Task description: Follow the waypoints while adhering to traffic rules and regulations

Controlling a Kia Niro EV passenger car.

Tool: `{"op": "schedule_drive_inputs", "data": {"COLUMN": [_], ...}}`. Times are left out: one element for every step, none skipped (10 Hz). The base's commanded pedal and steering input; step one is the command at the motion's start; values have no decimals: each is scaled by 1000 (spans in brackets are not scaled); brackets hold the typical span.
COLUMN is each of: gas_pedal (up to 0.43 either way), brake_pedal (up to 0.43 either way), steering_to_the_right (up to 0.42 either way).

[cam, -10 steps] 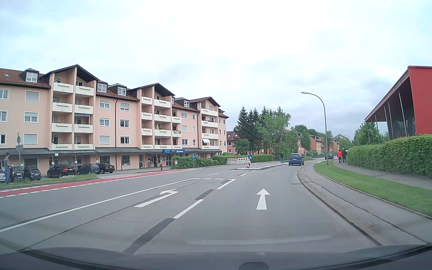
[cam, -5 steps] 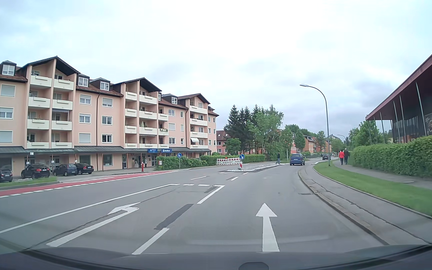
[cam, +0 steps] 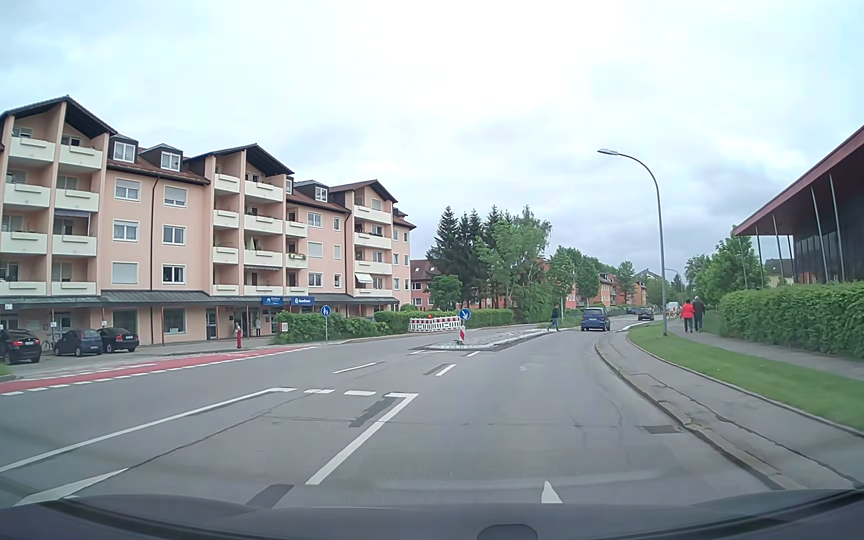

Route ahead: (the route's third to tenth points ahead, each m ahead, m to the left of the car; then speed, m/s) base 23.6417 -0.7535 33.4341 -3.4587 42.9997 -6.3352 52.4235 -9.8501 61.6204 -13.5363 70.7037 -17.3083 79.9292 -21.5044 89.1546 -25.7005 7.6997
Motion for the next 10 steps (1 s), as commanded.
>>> {"op": "schedule_drive_inputs", "data": {"gas_pedal": [0,0,0,0,0,0,0,0,0,0], "brake_pedal": [55,67,73,73,85,85,73,73,73,73], "steering_to_the_right": [43,46,47,46,46,46,45,45,45,46]}}
